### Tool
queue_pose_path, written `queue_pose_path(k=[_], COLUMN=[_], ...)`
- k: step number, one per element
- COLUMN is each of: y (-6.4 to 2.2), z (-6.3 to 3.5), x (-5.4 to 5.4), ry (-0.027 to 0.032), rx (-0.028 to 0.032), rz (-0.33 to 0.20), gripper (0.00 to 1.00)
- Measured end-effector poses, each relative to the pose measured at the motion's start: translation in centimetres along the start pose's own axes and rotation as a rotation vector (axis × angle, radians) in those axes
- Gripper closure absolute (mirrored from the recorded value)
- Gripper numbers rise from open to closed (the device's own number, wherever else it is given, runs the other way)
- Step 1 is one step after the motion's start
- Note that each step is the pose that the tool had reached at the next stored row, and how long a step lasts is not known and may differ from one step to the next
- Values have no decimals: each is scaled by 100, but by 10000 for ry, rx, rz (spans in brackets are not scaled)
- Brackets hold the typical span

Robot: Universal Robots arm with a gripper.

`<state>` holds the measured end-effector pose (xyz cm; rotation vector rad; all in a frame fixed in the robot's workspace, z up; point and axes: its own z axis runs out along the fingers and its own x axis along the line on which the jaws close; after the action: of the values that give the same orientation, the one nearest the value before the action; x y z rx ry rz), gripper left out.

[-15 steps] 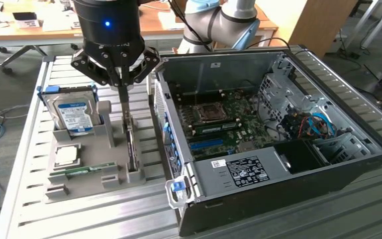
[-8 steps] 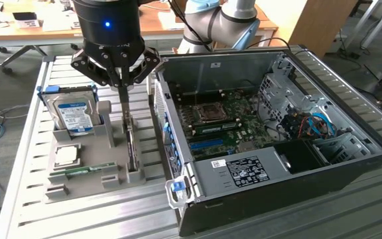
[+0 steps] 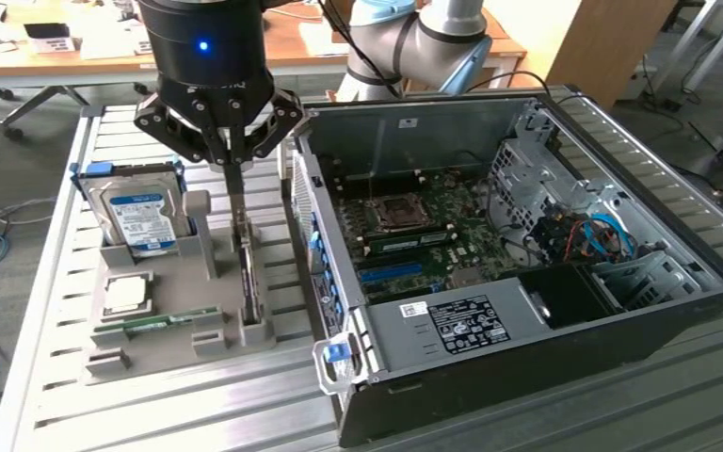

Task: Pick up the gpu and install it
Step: 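Pick up the gpu and move the gpu toward the slot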

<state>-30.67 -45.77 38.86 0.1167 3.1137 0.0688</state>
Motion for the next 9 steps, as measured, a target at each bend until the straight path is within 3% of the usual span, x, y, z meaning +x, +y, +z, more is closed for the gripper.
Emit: queue_pose_path(k=[1,3,4,7,9], y=[0,0,0,0,0], z=[0,0,0,0,0], x=[0,0,0,0,0], ry=[0,0,0,0,0], rx=[0,0,0,0,0], rz=[0,0,-1,-1,-1], gripper=[89,76,76,59,59])
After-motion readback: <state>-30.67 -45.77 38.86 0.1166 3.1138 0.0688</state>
